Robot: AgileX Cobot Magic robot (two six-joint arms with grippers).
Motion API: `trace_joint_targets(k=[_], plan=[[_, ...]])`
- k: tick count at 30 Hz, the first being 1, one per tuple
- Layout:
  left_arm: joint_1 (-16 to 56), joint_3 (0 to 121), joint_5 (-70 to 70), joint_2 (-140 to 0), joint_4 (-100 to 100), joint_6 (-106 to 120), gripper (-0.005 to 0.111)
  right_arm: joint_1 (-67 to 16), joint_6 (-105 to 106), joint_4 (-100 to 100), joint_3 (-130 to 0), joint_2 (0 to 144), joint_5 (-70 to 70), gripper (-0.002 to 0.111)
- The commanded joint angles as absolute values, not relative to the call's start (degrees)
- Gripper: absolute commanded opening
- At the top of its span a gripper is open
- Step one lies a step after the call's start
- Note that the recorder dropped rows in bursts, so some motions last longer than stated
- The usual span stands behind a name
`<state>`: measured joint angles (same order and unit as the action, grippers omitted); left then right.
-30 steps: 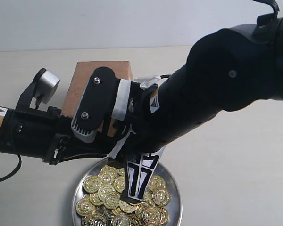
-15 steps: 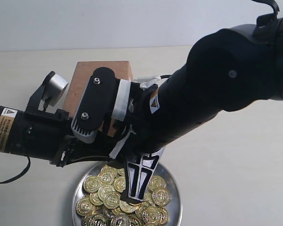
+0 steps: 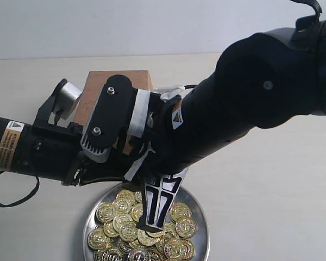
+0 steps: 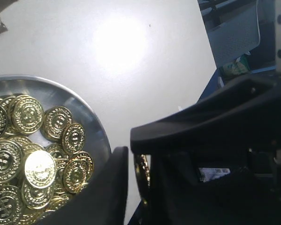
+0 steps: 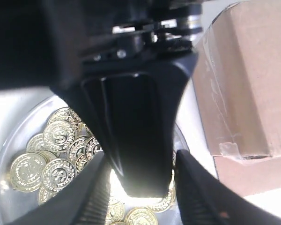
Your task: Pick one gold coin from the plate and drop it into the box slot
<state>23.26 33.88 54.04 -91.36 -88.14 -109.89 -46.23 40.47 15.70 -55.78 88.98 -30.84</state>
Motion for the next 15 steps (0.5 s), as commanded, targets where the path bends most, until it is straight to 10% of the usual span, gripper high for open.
trace_joint_targets(k=[1,9,15], plan=[[23.6,34.2,54.3,-91.6,-87.6,-109.7,0.001,-46.0,40.8,15.5,-55.9,88.7,-30.2,0.028],[23.6,34.2,55.1,-91.6,-87.6,-109.6,0.000,-46.0,40.6,15.5,-55.9,88.7,-29.8,0.031],[23.6,34.2,55.0,-91.6,-88.0,-109.6,0.000,-46.0,38.9,15.5,-55.9,88.7,-29.8,0.060]])
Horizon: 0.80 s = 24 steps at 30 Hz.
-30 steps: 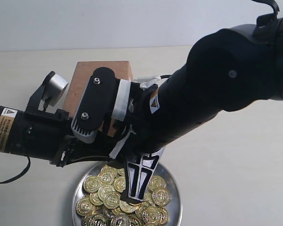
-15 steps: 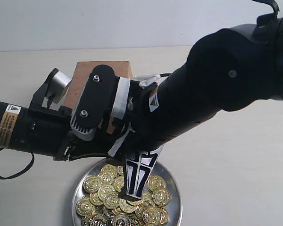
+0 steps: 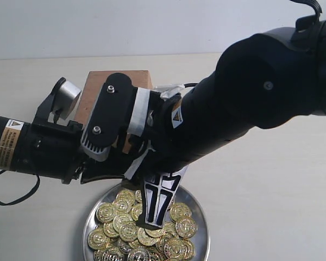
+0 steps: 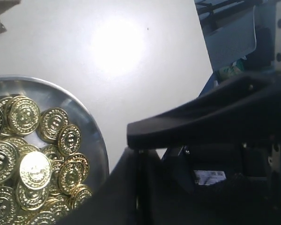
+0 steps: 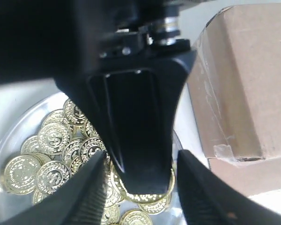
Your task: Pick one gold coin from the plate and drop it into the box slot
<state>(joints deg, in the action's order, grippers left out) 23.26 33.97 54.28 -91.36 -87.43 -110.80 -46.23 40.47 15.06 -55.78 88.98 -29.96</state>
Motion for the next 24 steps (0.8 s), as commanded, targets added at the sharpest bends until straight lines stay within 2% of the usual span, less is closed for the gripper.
trace_joint_targets(k=[1,4,17,20,24], plan=[[23.6,34.2,55.0,-91.6,-88.2,-109.6,0.000,-46.0,38.2,15.1,-55.9,88.7,-29.8,0.064],[23.4,34.2,54.8,-91.6,-88.6,-109.6,0.000,-46.0,35.4,12.8,-55.9,88.4,-30.1,0.069],[23.2,34.2,49.3,-90.6,-90.3,-109.7,0.000,-46.0,32.7,11.7,-55.9,86.0,-36.0,0.069],[23.2,34.2,46.9,-89.2,-90.6,-109.9,0.000,-46.0,31.2,11.7,-55.8,86.0,-38.6,0.061],[23.2,34.2,42.3,-85.8,-91.5,-110.9,0.000,-46.0,28.2,11.7,-55.8,86.0,-41.0,0.036]])
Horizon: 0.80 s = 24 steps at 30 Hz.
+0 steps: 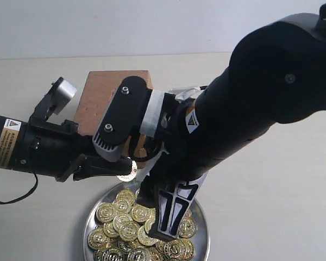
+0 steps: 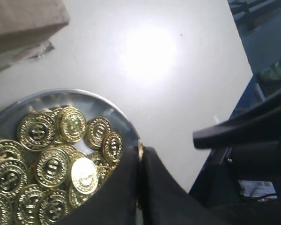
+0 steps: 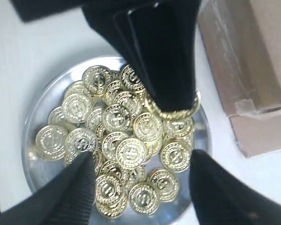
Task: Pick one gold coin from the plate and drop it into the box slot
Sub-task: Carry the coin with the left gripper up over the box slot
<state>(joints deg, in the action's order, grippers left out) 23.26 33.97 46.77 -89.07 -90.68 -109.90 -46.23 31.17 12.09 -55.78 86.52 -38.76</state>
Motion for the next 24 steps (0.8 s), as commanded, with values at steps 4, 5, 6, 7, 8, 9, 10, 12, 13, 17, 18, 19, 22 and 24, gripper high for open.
trace_joint_targets(k=[4,5,6,7,8,9,10,12,13,17,18,19,22,24], plan=[[23.2,35.9,37.7,-81.8,-96.9,-117.2,0.000,-46.0,24.7,11.9,-55.8,86.0,-41.5,0.005],[23.2,36.7,36.9,-80.6,-99.0,-119.2,0.000,-46.0,24.6,12.0,-55.8,86.0,-41.7,0.000],[23.2,37.6,36.2,-79.3,-99.9,-121.4,0.000,-46.0,24.1,12.0,-55.8,86.0,-41.7,0.000],[23.2,38.3,35.8,-78.3,-99.9,-121.7,0.000,-46.0,23.8,12.0,-55.8,86.0,-41.7,0.000],[23.2,39.1,35.0,-77.1,-99.9,-121.7,0.000,-46.0,23.8,12.0,-55.8,86.0,-41.8,0.000],[23.2,39.7,34.1,-76.0,-99.9,-121.7,0.000,-46.0,23.7,12.1,-55.8,86.0,-41.8,0.000],[23.2,40.7,32.4,-74.9,-99.9,-121.7,0.000,-46.0,23.4,12.1,-55.8,86.0,-41.8,0.000],[23.2,41.7,29.8,-74.0,-99.9,-121.7,0.000,-46.0,22.6,12.1,-55.8,86.0,-41.9,0.000],[23.2,42.2,28.3,-73.8,-99.9,-121.7,0.000,-46.0,22.6,12.1,-55.8,86.0,-41.9,0.000],[23.2,42.6,21.9,-73.9,-99.9,-121.7,0.000,-46.0,22.5,12.1,-55.8,86.0,-42.2,0.000],[23.2,42.6,20.3,-74.1,-99.9,-121.7,0.000,-46.0,22.4,12.1,-55.8,86.0,-42.2,0.000],[23.2,42.6,18.2,-74.1,-99.9,-121.7,0.000,-46.0,22.4,12.1,-55.8,86.0,-42.2,0.000],[23.4,42.6,16.2,-74.1,-99.9,-121.7,0.000,-46.0,22.4,12.1,-55.8,86.0,-42.2,0.000],[23.4,42.6,16.5,-74.1,-99.9,-121.7,0.000,-46.0,22.3,12.1,-55.8,86.0,-42.2,0.000]])
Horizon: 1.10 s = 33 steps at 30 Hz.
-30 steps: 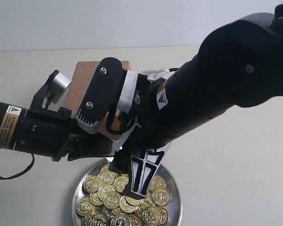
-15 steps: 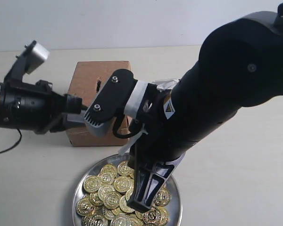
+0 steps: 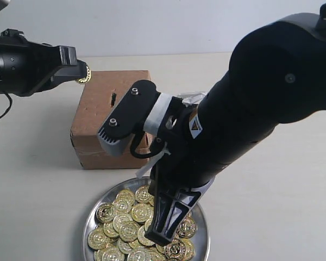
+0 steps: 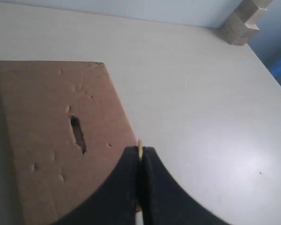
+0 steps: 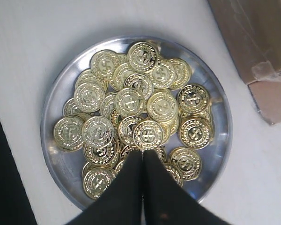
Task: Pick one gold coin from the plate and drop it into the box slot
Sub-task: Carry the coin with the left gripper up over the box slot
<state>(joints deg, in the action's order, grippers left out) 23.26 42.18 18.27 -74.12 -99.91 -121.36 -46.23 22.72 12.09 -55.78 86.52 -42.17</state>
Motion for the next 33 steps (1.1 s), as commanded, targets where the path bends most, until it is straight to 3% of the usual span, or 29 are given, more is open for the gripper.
trace_joint_targets(k=[1,29,33], plan=[[23.5,42.6,17.1,-74.1,-99.9,-121.7,0.000,-46.0,22.1,12.1,-55.8,86.0,-42.2,0.000],[25.3,42.6,24.5,-73.1,-99.9,-121.3,0.000,-46.0,19.1,12.1,-55.8,86.0,-41.5,0.000],[25.4,42.6,23.5,-73.0,-90.8,-107.8,0.000,-46.0,19.1,12.1,-55.8,86.0,-41.5,0.000]])
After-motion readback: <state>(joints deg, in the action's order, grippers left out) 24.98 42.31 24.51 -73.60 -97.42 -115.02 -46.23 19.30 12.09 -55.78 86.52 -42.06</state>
